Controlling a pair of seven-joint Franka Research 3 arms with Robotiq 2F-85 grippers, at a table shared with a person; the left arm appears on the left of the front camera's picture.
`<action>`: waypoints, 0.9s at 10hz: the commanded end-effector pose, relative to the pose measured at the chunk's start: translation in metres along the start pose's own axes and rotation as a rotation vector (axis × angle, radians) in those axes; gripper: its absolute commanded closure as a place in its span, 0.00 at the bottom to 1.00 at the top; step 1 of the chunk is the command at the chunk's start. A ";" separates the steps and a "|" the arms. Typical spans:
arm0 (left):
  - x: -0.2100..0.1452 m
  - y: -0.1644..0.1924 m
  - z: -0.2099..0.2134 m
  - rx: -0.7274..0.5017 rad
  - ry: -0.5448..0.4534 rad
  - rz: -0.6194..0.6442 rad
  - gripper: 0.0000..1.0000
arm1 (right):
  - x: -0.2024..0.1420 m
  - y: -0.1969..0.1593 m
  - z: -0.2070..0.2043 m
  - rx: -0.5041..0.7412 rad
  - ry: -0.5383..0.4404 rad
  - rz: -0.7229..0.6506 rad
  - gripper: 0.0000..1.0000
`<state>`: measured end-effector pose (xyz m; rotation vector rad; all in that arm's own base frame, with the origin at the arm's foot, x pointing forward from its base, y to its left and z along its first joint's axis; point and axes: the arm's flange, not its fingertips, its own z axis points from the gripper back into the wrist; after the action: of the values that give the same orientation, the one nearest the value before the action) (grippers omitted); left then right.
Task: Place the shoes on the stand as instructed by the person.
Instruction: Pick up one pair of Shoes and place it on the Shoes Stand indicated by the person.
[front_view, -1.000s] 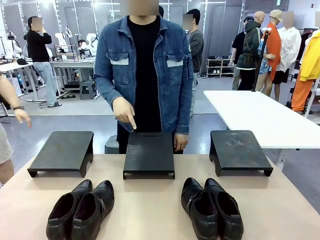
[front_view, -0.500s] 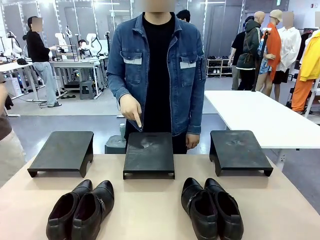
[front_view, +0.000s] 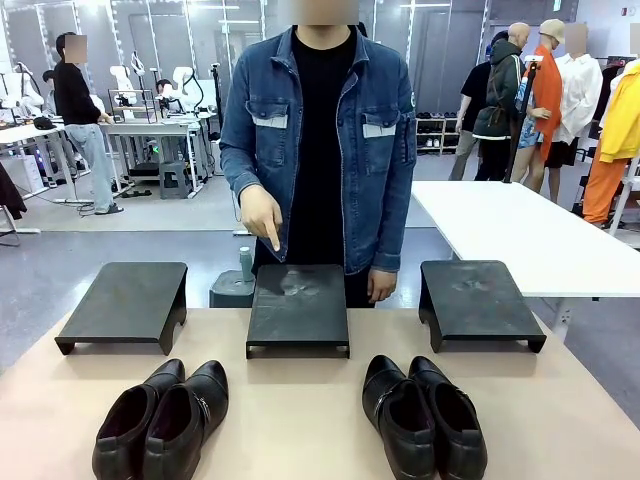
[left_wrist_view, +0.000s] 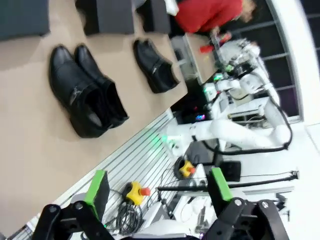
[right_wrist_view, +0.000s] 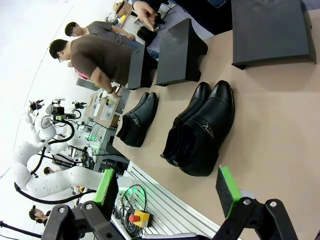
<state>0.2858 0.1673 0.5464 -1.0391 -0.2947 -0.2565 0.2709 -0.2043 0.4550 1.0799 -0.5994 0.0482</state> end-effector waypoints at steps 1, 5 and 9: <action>0.020 -0.030 -0.038 0.190 0.121 0.021 0.00 | 0.000 0.000 0.001 0.014 -0.013 0.009 0.00; 0.043 -0.100 -0.145 0.412 0.273 -0.042 0.00 | 0.000 0.000 0.001 0.014 -0.013 0.009 0.00; 0.043 -0.129 -0.248 0.710 0.295 -0.030 0.00 | 0.000 0.000 0.001 0.014 -0.013 0.009 0.00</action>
<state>0.3071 -0.1048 0.5574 -0.3803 -0.1095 -0.3430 0.2709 -0.2049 0.4546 1.0796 -0.5983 0.0454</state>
